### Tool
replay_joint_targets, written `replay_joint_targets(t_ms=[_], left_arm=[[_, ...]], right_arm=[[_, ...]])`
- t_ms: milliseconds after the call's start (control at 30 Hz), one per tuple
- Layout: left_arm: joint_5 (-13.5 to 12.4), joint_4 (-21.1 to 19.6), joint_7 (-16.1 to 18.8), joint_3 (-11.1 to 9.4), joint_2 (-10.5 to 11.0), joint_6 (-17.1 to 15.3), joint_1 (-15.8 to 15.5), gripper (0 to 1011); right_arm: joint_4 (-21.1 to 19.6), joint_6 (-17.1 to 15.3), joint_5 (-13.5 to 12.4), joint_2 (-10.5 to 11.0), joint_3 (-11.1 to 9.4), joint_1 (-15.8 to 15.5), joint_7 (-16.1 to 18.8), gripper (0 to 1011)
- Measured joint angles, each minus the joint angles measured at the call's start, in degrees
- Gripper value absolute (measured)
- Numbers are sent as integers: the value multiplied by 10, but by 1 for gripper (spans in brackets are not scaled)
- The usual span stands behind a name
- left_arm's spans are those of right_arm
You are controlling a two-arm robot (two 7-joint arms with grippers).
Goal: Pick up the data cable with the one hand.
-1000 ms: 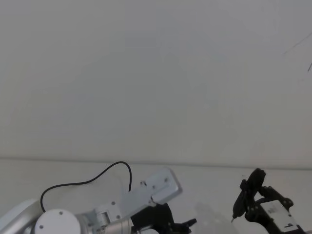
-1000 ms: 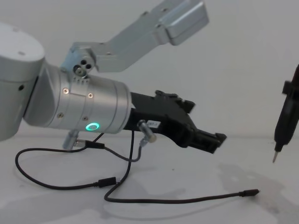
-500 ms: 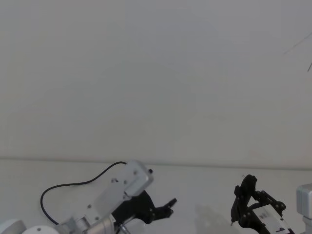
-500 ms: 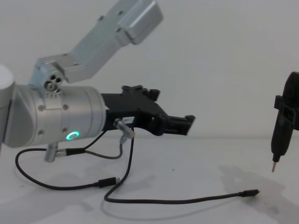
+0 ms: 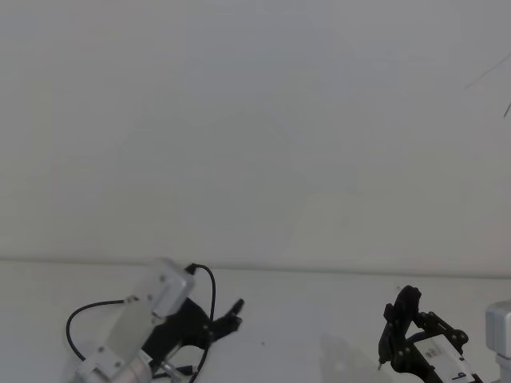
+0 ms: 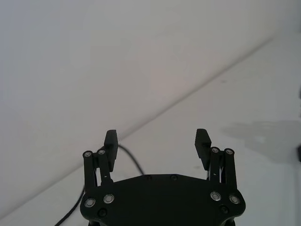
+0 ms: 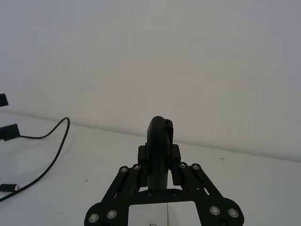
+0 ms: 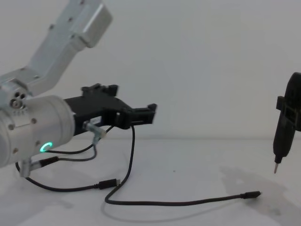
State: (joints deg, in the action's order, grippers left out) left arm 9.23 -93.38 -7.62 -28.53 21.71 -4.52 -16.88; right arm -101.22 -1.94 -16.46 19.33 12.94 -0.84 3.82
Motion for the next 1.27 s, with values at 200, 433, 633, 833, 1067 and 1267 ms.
replay_joint_targets(t_ms=[200, 433, 633, 833, 1067, 1267], left_arm=[[12, 1, 38, 14, 1, 20, 18, 1001], [22, 2, 67, 24, 2, 36, 32, 1001], [23, 2, 70, 25, 2, 37, 33, 1001], [23, 2, 70, 25, 2, 37, 33, 1001], [23, 2, 70, 25, 2, 37, 33, 1001], [23, 2, 70, 25, 2, 37, 33, 1001]], right_arm=[[0, 0, 0, 0, 0, 0, 0, 268], [0, 0, 0, 0, 0, 0, 0, 268], [0, 0, 0, 0, 0, 0, 0, 268], [0, 0, 0, 0, 0, 0, 0, 268], [0, 0, 0, 0, 0, 0, 0, 268], [0, 0, 0, 0, 0, 0, 0, 268]])
